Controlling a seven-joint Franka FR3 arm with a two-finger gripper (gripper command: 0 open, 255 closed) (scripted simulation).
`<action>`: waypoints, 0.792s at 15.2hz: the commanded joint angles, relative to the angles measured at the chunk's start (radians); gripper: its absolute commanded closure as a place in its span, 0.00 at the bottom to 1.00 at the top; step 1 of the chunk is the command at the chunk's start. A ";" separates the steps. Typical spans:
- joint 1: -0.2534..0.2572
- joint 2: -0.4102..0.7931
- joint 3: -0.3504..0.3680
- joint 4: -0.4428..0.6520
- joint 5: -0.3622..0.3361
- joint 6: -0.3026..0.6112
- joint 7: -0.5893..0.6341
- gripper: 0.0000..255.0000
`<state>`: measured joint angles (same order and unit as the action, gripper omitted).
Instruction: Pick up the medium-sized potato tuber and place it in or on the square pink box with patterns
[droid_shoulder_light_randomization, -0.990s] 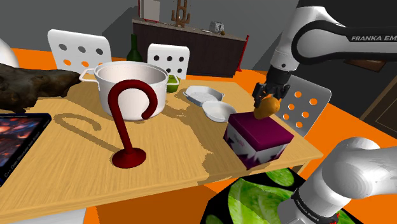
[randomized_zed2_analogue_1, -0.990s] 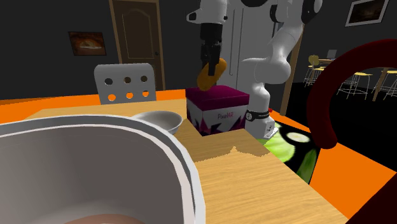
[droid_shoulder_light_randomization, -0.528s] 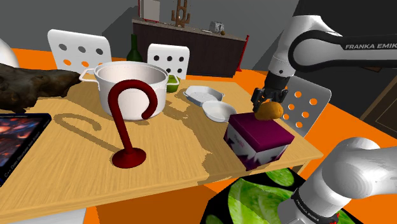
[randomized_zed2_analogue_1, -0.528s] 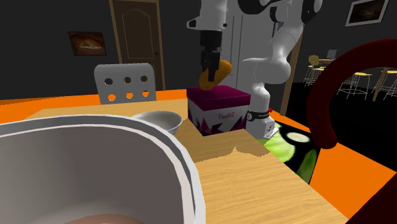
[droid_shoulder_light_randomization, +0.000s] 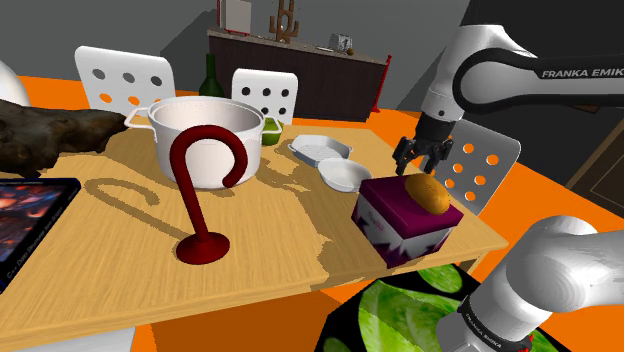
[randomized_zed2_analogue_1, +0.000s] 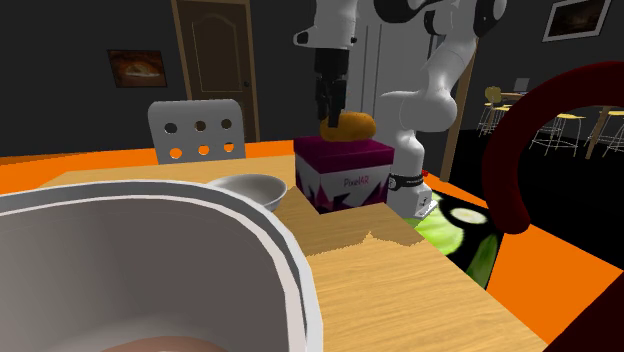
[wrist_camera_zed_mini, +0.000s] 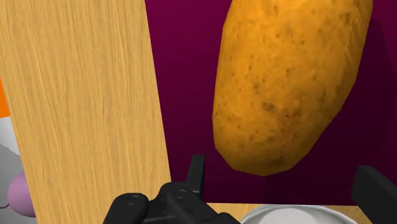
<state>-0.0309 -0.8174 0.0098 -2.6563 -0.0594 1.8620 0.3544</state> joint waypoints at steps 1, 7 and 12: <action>0.000 0.000 0.000 0.000 0.000 0.000 0.000 0.00; 0.003 -0.003 0.006 0.125 0.006 -0.129 -0.001 0.00; 0.003 -0.003 0.006 0.125 0.006 -0.129 -0.001 0.00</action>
<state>-0.0277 -0.8205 0.0159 -2.5311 -0.0532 1.7336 0.3535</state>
